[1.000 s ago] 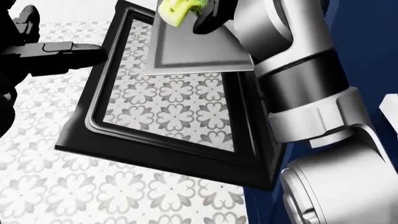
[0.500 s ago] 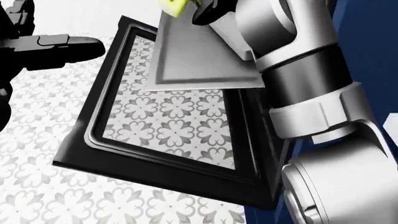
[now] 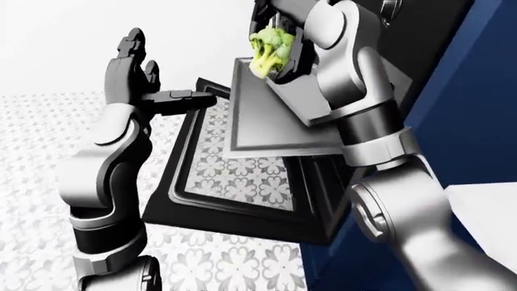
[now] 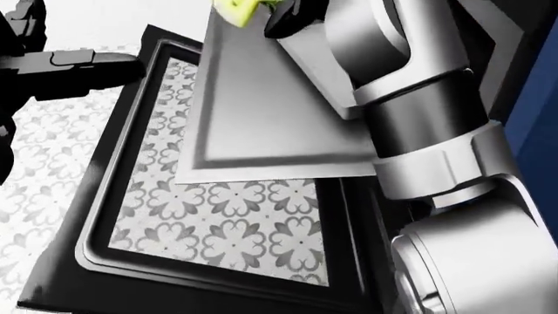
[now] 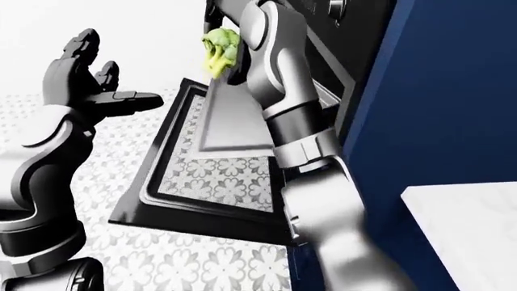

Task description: Place the broccoli on the top rack of the oven.

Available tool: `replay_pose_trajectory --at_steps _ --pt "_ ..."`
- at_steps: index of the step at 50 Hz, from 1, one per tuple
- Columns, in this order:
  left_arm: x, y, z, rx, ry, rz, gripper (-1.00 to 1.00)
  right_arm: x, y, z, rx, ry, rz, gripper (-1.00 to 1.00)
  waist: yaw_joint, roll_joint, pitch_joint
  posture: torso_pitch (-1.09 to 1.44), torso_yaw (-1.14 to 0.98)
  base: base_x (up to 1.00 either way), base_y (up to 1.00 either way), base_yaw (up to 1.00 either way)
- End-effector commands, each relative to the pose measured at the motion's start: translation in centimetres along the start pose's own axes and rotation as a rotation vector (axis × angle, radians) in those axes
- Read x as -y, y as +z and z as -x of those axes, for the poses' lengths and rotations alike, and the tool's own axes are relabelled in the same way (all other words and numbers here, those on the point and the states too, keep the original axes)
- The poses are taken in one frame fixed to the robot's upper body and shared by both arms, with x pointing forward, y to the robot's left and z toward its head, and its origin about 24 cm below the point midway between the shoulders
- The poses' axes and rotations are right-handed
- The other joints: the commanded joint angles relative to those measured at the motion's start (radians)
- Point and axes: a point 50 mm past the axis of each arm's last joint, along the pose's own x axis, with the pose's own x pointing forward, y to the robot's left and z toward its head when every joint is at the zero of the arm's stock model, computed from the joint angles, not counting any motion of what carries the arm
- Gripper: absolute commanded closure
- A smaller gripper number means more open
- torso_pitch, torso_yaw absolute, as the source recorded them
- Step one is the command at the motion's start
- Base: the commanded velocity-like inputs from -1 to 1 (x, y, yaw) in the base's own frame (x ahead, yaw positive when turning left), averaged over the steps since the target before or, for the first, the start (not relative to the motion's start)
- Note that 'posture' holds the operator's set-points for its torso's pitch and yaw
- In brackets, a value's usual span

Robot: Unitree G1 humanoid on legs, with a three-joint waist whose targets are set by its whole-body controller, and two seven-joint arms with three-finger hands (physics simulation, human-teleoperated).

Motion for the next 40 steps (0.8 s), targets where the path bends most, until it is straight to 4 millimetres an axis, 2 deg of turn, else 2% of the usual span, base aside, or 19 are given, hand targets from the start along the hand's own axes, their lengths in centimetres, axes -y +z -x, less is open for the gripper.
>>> replay_pose_trajectory --at_steps 1,3,5,6,7,10,12,14,15,17,21,22,23,25,27,29,30,33,40 --pt "0.05 1.02 0.09 0.051 -0.005 0.0 -1.0 0.82 0.44 0.23 0.016 -0.034 0.005 1.0 0.009 0.0 -0.007 0.0 0.0 0.0 0.0 0.0" --pt "0.05 0.93 0.06 0.05 -0.005 0.0 -1.0 0.86 0.39 0.21 0.013 -0.035 0.003 1.0 -0.001 -0.013 0.004 0.0 0.0 0.0 0.0 0.0" --pt "0.02 0.91 0.04 0.049 -0.005 0.001 -1.0 0.86 0.37 0.22 0.011 -0.033 0.002 1.0 -0.003 0.004 0.013 0.0 0.0 0.0 0.0 0.0" --pt "0.03 0.88 0.05 0.049 -0.005 0.001 -1.0 0.82 0.36 0.21 0.009 -0.032 0.003 1.0 -0.002 0.014 -0.009 0.0 0.0 0.0 0.05 0.0" --pt "0.03 0.87 0.06 0.048 -0.005 0.001 -1.0 0.81 0.36 0.2 0.009 -0.032 0.002 1.0 -0.001 0.019 -0.019 0.0 0.0 0.0 0.07 0.0" --pt "-0.02 0.89 0.07 0.048 -0.004 0.002 -1.0 0.89 0.41 0.22 0.008 -0.033 0.002 1.0 0.001 0.042 -0.025 0.0 0.0 0.0 0.08 0.0" --pt "-0.05 0.86 0.08 0.048 -0.003 0.002 -1.0 0.8 0.36 0.16 0.009 -0.032 0.002 1.0 -0.002 0.073 -0.031 0.0 0.0 0.0 0.09 0.0" --pt "-0.08 0.85 0.08 0.047 -0.003 0.002 -1.0 0.84 0.44 0.16 0.009 -0.033 0.001 1.0 -0.009 0.13 -0.049 0.0 0.0 0.0 0.1 0.0" --pt "-0.11 0.83 0.09 0.047 -0.002 0.002 -1.0 0.8 0.45 0.15 0.009 -0.032 0.001 1.0 -0.01 0.1 -0.051 0.0 0.0 0.0 0.11 0.0" --pt "-0.14 0.79 0.07 0.047 -0.002 0.002 -1.0 0.76 0.42 0.12 0.009 -0.033 0.001 1.0 -0.013 0.13 -0.045 0.0 0.0 0.0 0.1 0.0" --pt "-0.1 0.72 0.0 0.046 -0.003 0.002 -1.0 0.69 0.32 0.12 0.009 -0.032 0.0 1.0 -0.016 0.102 -0.052 0.0 0.0 0.0 0.09 0.0" --pt "-0.08 0.68 0.0 0.046 -0.003 0.001 -1.0 0.71 0.33 0.11 0.01 -0.033 -0.001 1.0 -0.014 0.089 -0.031 0.0 0.0 0.0 0.0 0.0" --pt "-0.08 0.66 -0.01 0.046 -0.003 0.001 -1.0 0.76 0.39 0.15 0.014 -0.032 -0.001 1.0 -0.013 0.087 -0.012 0.0 0.0 0.0 0.0 0.0" --pt "-0.08 0.66 -0.02 0.046 -0.003 0.001 -1.0 0.82 0.47 0.19 0.016 -0.032 -0.001 1.0 -0.012 0.071 -0.003 0.0 0.0 0.0 0.0 0.0" --pt "-0.05 0.74 -0.01 0.047 -0.004 0.001 -1.0 0.85 0.42 0.15 0.016 -0.036 -0.003 1.0 -0.006 0.047 -0.003 0.0 0.0 0.0 0.0 0.0" --pt "-0.03 0.7 0.02 0.045 -0.004 0.001 -1.0 0.76 0.33 0.13 0.015 -0.035 -0.002 1.0 0.004 -0.003 -0.017 0.0 0.0 0.0 0.0 0.0" --pt "-0.03 0.71 0.03 0.045 -0.004 0.001 -1.0 0.77 0.34 0.14 0.014 -0.035 -0.002 1.0 0.005 0.024 -0.009 0.0 0.0 0.0 0.0 0.0" --pt "-0.01 0.75 0.06 0.045 -0.004 0.002 -1.0 0.89 0.43 0.2 0.015 -0.035 0.0 1.0 -0.002 0.035 -0.02 0.0 0.0 0.0 0.0 0.0" --pt "-0.04 0.68 0.15 0.045 -0.004 0.003 -1.0 0.97 0.34 0.12 0.015 -0.037 0.005 1.0 -0.02 0.053 -0.022 0.0 0.0 0.0 0.0 0.0"
